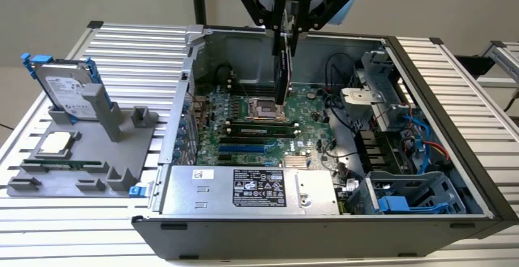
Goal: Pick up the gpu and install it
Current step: 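Insert the gpu into the slot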
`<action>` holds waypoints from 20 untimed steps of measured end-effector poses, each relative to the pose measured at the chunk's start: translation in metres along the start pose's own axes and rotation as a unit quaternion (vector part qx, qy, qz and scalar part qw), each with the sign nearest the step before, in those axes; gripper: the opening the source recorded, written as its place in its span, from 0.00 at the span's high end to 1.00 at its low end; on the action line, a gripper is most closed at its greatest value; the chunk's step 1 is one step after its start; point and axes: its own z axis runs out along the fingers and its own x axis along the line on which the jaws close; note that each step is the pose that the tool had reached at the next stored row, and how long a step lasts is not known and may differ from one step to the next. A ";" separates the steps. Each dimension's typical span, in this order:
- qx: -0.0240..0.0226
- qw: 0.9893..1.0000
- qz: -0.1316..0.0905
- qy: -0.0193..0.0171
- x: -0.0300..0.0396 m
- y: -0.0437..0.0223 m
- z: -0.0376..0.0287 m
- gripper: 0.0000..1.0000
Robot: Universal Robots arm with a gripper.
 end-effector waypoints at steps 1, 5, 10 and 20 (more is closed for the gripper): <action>0.000 1.000 0.000 0.000 0.0000 0.0000 0.0000 1.00; 0.000 1.000 0.000 0.000 0.0000 0.0000 0.0000 1.00; 0.000 1.000 -0.008 0.000 0.0000 0.0000 0.0000 1.00; -0.001 0.999 -0.039 0.001 0.0000 0.0000 0.0000 1.00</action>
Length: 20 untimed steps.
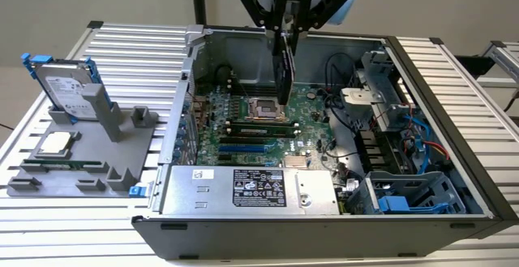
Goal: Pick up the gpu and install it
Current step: 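Insert the gpu into the slot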
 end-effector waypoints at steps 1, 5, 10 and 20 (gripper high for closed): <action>0.000 1.000 -0.003 0.000 0.0000 0.0000 0.0000 1.00; 0.000 1.000 -0.016 0.000 0.0000 0.0000 0.0000 1.00; -0.001 0.999 -0.034 0.000 0.0000 0.0000 0.0000 1.00; -0.001 0.998 -0.057 0.001 0.0000 0.0000 -0.0003 1.00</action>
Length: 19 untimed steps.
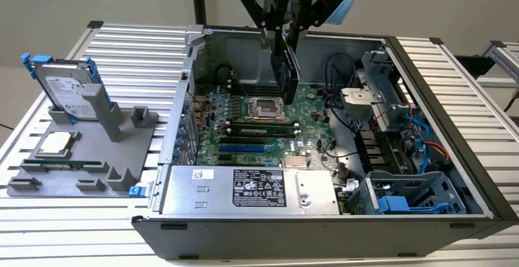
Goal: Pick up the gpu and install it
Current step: 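Insert the gpu into the slot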
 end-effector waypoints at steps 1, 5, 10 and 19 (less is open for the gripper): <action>0.000 1.000 0.000 0.000 0.0000 0.0000 0.0000 1.00; 0.000 1.000 0.000 0.000 0.0000 0.0000 0.0000 1.00; 0.000 1.000 -0.003 0.000 0.0000 0.0000 0.0000 1.00; -0.001 1.000 -0.027 0.000 0.0000 0.0000 -0.0001 1.00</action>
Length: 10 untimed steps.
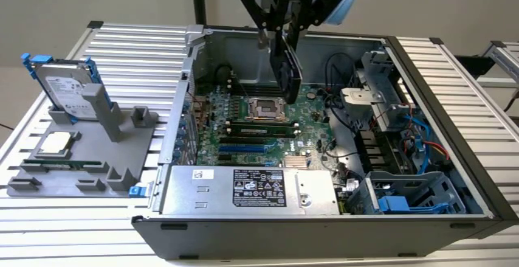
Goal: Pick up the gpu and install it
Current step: 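Insert the gpu into the slot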
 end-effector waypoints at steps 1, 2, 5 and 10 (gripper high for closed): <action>0.000 1.000 -0.003 0.000 0.0000 0.0000 0.0000 1.00; 0.000 1.000 -0.008 0.000 0.0000 0.0000 0.0000 1.00; 0.000 1.000 -0.020 0.000 0.0000 0.0000 0.0000 1.00; -0.001 0.999 -0.042 0.001 0.0000 0.0000 0.0000 1.00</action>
